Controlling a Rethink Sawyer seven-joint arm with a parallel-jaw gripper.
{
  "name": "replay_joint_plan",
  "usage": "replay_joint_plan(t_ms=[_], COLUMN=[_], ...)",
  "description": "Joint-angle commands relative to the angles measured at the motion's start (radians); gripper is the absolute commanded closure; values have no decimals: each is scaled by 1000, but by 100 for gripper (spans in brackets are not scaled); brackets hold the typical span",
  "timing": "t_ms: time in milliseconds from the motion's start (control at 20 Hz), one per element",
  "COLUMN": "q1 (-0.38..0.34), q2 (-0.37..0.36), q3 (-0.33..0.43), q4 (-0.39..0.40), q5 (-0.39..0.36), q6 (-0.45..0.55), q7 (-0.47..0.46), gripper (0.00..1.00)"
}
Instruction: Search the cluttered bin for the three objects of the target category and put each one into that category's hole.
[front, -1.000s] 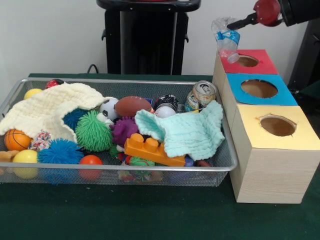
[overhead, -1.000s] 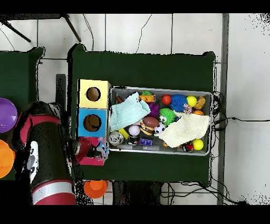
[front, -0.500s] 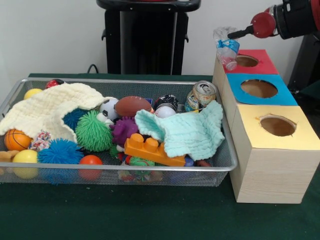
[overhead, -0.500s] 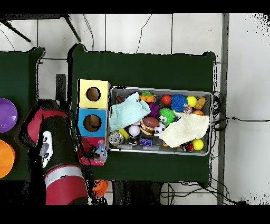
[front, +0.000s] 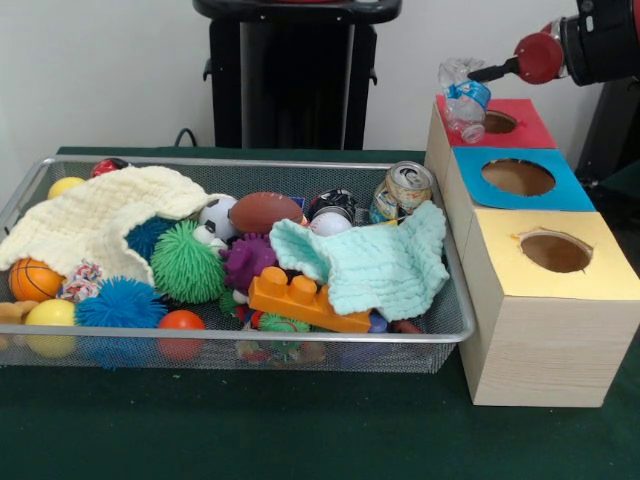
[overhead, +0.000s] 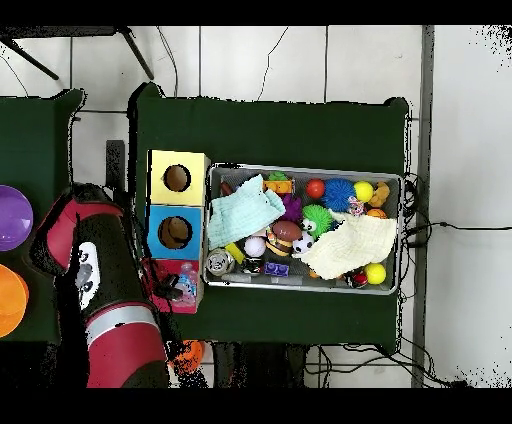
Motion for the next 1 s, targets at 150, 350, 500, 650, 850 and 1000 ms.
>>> replay_joint_plan(t_ms=[150,350,500,650,850,1000], q1=[-16,-11,-6,-7,-4,-2], q2=[-3,-44,-59,-70,-55,-10], q3=[100,97,101,106,100,95], q4=[-47,-24,-35,-35,-51,-95], q5=[28,15,2,1,-27,-49], q6=[35,35,26,26,7,-1], q7=[-128,-139,-136,-133,-127,-117], gripper=[100,100,100,100,100,100])
